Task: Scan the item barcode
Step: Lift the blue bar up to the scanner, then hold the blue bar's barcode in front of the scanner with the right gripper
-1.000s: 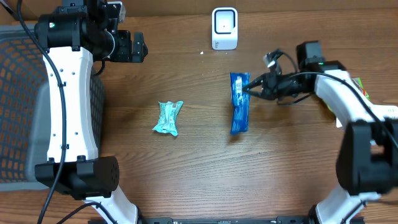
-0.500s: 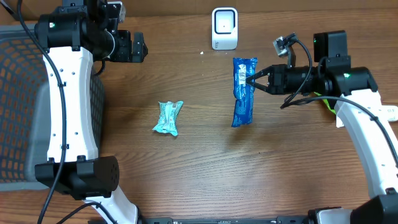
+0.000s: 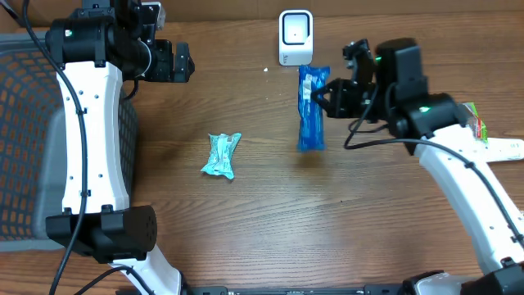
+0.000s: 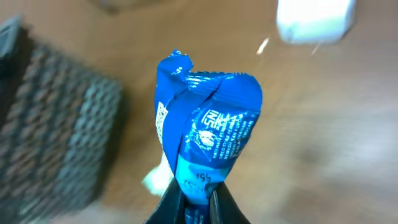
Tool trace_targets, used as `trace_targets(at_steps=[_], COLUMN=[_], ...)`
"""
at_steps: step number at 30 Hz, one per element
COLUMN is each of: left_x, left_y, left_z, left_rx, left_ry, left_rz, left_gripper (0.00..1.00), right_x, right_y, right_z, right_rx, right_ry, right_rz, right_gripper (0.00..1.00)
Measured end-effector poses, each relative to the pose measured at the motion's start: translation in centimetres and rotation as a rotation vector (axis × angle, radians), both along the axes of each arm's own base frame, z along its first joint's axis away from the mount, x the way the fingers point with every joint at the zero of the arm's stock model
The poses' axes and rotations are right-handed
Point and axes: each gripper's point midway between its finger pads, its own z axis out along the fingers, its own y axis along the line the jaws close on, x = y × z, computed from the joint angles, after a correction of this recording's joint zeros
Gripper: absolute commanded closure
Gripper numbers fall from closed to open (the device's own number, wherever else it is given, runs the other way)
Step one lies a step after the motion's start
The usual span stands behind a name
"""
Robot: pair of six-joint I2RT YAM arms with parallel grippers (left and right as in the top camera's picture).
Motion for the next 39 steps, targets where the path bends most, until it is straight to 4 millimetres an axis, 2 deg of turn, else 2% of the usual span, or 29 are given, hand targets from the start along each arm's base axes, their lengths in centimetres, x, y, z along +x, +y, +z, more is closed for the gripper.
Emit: trace_targets(at_steps=[1, 5, 7, 13, 18, 20, 22, 28, 30, 32, 34, 39], left_x=[0.0, 0.0, 0.0, 0.0, 0.0, 0.0, 0.0, 0.0, 0.0, 0.0, 0.0, 0.0], left_y=[0.0, 0.0, 0.0, 0.0, 0.0, 0.0, 0.0, 0.0, 0.0, 0.0, 0.0, 0.0], left_z=[0.0, 0.0, 0.0, 0.0, 0.0, 0.0, 0.0, 0.0, 0.0, 0.0, 0.0, 0.0], left_rx=[0.000, 0.000, 0.000, 0.000, 0.000, 0.000, 0.000, 0.000, 0.000, 0.000, 0.000, 0.000], left_ry=[0.000, 0.000, 0.000, -0.001, 0.000, 0.000, 0.000, 0.000, 0.000, 0.000, 0.000, 0.000], left_rz=[0.000, 0.000, 0.000, 0.000, 0.000, 0.000, 0.000, 0.000, 0.000, 0.000, 0.000, 0.000], left_gripper=[0.00, 0.01, 0.00, 0.00, 0.00, 0.00, 0.00, 0.01, 0.01, 0.01, 0.00, 0.01], right_x=[0.2, 3.6, 5.5, 10.6, 12.8, 13.4, 14.5, 18.4, 19.9, 21.0, 22.0, 23.6], right_y=[0.0, -0.5, -1.3, -4.4, -6.7, -7.3, -7.4, -6.5, -6.1, -6.0, -5.9, -5.3], right_z=[0.0, 1.2, 1.1, -2.1, -4.7, -5.1, -4.3, 1.2, 1.8, 1.2, -0.6, -7.3], right_rx=[-0.011, -0.094, -0.141, -0.366, -0.561, -0.620, -0.655, -0.677, -0.724, -0.783, -0.854, -1.049], right_ry=[-0.010, -0.177, -0.235, -0.345, -0.392, -0.405, -0.442, -0.593, -0.640, -0.680, -0.698, -0.686], right_rz=[-0.010, -0.134, -0.191, -0.352, -0.430, -0.442, -0.457, -0.492, -0.483, -0.476, -0.453, -0.330], right_gripper=[0.96, 0.96, 0.96, 0.96, 0.96, 0.96, 0.96, 0.96, 0.96, 0.96, 0.96, 0.96])
